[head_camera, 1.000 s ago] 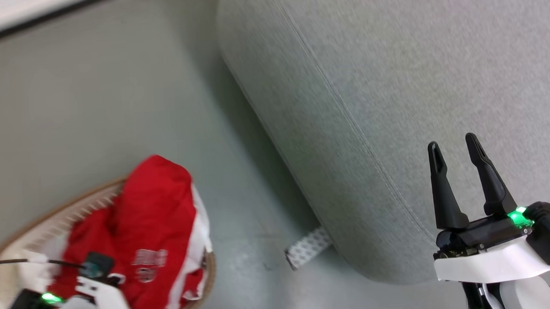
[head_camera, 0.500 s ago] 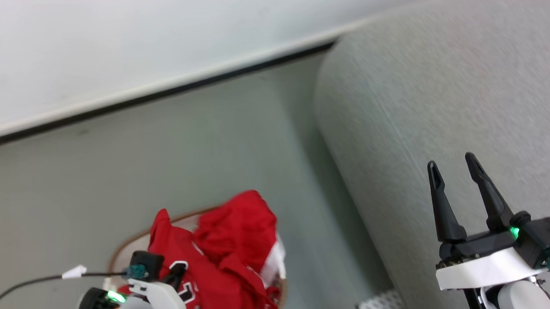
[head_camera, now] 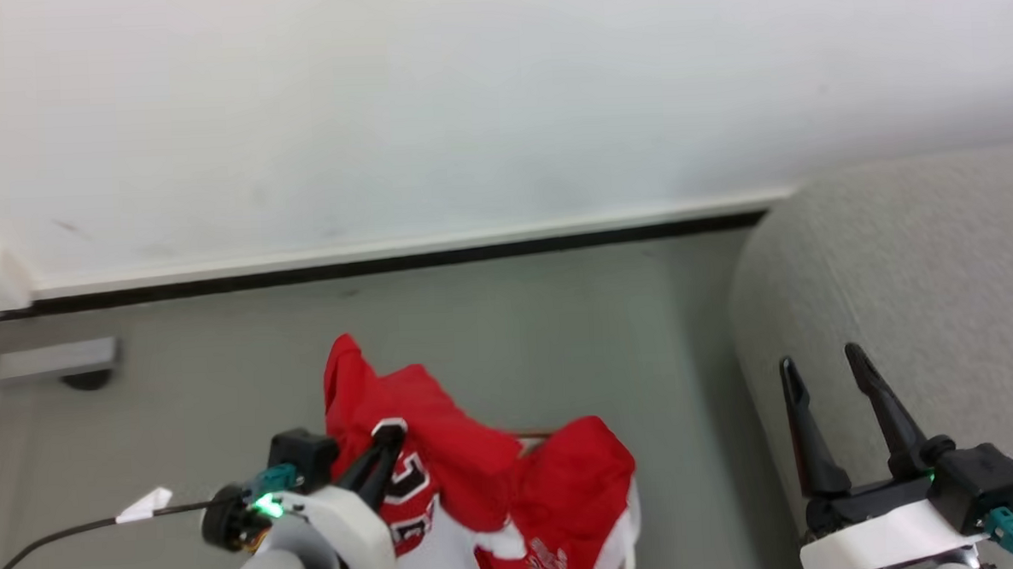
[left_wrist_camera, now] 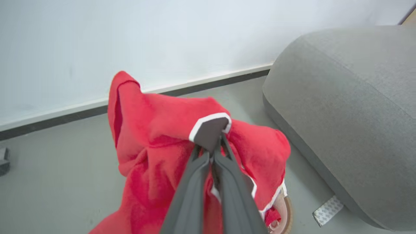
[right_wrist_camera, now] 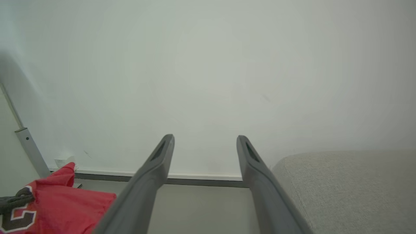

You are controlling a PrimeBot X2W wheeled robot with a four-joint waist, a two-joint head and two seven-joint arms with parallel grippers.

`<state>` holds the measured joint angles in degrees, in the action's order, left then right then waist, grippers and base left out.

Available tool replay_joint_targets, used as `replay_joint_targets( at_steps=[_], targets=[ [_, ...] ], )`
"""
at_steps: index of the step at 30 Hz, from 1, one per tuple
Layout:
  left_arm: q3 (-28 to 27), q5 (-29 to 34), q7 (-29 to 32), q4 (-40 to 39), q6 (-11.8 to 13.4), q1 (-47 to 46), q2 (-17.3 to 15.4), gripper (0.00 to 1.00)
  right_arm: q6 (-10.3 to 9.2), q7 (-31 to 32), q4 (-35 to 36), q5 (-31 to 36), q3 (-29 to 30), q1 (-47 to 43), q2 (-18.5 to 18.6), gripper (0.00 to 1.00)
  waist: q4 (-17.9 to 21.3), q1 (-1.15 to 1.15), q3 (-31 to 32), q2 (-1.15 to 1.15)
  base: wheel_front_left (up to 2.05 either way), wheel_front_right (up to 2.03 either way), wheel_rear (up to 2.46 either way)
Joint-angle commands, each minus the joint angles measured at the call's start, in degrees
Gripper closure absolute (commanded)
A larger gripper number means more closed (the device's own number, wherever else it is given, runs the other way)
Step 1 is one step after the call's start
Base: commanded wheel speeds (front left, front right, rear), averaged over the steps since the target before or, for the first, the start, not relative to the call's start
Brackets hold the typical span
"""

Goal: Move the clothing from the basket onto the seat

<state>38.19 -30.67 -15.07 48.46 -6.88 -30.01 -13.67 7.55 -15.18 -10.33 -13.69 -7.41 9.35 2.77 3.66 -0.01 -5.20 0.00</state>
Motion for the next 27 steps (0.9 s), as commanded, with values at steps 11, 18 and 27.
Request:
replay_joint_targets(
  at_steps=[11, 18, 27],
  targets=[
    [-7.1, 3.9, -0.1, -21.1, 1.9, 2.4, -1.2, 1.00, -0.12, 0.0, -1.5, -0.5, -2.8, -1.7, 0.2, 0.00, -6.3, 0.01, 5.1, 0.00, 0.00, 0.00, 0.00],
    [-8.9, 3.6, -0.1, -28.2, 2.8, 3.2, -1.9, 1.00, -0.12, 0.0, -2.0, -0.8, -4.9, -1.4, 0.2, 0.00, -6.4, 0.01, 5.6, 0.00, 0.00, 0.00, 0.00],
    [-8.9, 2.7, 0.7, -30.9, 3.5, 3.8, -2.5, 1.00, -0.12, 0.0, -3.3, -1.4, -9.2, -0.5, 0.2, 0.00, -6.4, 0.01, 5.1, 0.00, 0.00, 0.00, 0.00]
  ],
)
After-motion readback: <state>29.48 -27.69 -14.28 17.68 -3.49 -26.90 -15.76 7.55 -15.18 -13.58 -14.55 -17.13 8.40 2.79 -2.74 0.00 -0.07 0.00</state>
